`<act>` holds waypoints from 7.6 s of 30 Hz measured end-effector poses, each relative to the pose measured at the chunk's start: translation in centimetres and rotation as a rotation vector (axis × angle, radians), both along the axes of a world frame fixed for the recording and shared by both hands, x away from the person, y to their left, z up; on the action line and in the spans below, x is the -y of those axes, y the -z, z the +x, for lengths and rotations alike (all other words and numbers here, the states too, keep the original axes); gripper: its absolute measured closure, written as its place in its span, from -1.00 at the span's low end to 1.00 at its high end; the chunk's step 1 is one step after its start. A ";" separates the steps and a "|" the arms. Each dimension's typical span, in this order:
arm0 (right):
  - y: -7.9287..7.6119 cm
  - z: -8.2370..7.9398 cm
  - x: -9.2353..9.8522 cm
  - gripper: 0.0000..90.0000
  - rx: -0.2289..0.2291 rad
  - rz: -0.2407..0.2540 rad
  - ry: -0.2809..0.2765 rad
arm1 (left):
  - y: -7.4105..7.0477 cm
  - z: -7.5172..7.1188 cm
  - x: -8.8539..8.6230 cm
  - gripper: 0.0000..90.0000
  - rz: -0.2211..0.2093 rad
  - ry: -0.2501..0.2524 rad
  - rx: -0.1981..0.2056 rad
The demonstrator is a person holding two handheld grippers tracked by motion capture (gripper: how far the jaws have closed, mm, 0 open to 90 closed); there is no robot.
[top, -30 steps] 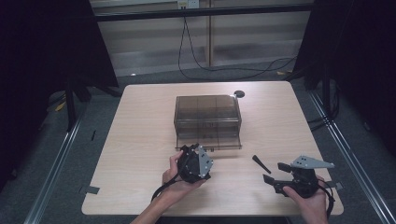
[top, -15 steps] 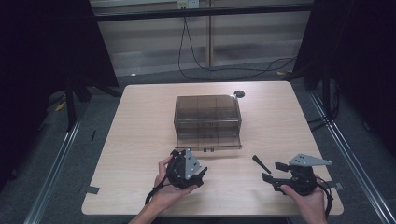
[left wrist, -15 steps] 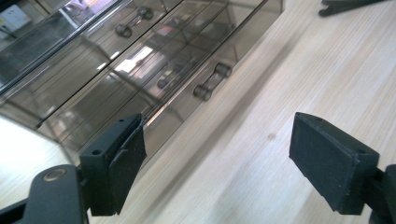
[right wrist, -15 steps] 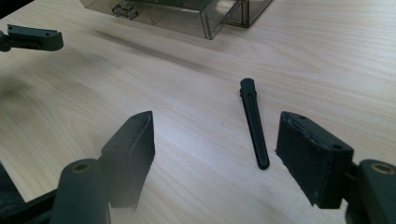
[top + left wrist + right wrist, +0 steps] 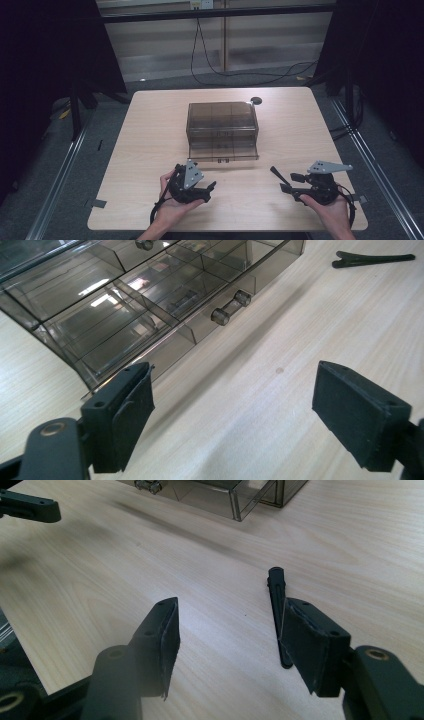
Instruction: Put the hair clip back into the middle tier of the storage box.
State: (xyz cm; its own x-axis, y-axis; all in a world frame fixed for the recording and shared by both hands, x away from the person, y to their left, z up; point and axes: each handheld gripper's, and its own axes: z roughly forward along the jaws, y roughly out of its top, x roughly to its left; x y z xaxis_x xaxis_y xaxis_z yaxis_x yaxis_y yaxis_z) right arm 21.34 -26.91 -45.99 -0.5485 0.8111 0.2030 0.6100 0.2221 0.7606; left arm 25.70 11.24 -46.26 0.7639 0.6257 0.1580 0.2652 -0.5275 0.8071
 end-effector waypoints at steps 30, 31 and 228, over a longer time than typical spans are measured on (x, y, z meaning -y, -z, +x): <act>-1.3 5.9 -1.5 0.20 -0.135 -0.085 -0.137 | 0.4 -1.5 -5.4 -0.78 -0.082 -0.065 -0.010; -1.3 6.1 -1.5 0.20 -0.143 -0.083 -0.141 | 0.4 -1.4 -5.4 -0.78 -0.086 -0.069 -0.015; -7.6 14.6 -7.4 0.73 -0.405 -0.437 -0.530 | 0.7 -0.8 -6.0 -0.88 -0.088 -0.036 -0.036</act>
